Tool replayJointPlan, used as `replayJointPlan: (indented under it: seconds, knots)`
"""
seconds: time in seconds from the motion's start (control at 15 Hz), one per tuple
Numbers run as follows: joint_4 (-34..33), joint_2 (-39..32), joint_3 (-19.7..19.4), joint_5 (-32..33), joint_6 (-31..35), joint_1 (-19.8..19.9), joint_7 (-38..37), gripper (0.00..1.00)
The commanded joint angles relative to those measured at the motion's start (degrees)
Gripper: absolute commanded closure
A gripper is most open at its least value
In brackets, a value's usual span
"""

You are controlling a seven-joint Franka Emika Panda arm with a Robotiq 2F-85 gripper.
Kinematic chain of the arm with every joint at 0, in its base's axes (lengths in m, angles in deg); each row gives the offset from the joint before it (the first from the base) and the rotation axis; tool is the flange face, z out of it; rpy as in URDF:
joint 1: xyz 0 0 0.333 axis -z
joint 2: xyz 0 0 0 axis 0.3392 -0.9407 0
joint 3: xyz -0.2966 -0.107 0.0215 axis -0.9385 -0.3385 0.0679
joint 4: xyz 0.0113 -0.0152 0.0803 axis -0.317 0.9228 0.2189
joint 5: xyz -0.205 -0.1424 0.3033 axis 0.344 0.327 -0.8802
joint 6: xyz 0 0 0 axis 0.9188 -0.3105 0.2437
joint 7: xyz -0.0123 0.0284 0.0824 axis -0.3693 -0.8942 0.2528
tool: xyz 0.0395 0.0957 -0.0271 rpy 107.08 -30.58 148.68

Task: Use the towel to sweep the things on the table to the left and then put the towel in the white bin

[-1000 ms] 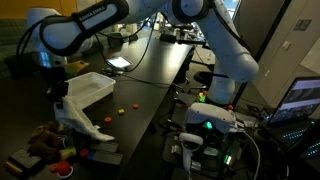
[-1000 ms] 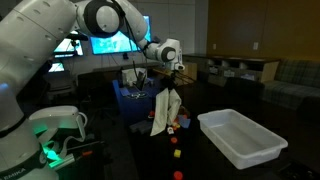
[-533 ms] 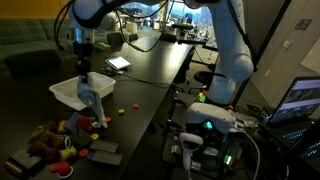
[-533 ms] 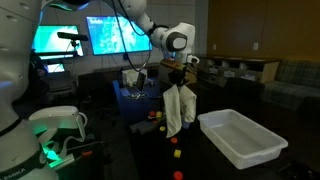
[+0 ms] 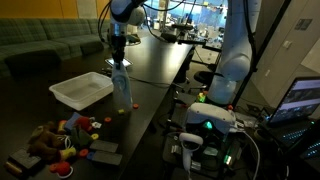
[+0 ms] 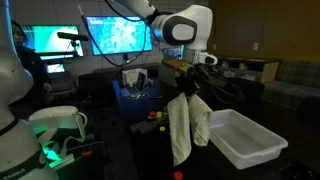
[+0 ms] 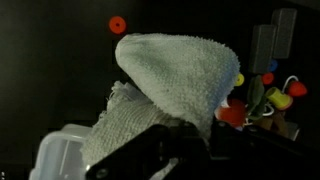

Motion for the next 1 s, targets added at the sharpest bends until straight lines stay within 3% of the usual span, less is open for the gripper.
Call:
replayJointPlan:
  seconds: [0.0, 0.27, 0.6, 0.67, 0.93]
  knots:
    - [5.71, 4.22, -4.66, 4.85, 0.5, 0.27, -3.24, 0.88]
    - [7.73, -0.06, -8.97, 16.47, 6.2, -0.63, -14.75, 0.88]
    - [6.3, -12.49, -13.43, 30.92, 12.97, -4.33, -35.91, 0.87]
    - [5.59, -14.98, -14.32, 32.81, 12.4, -6.02, -40.12, 0.87]
    - [4.51, -23.55, -12.58, 32.33, 9.8, -11.08, -42.65, 0.87]
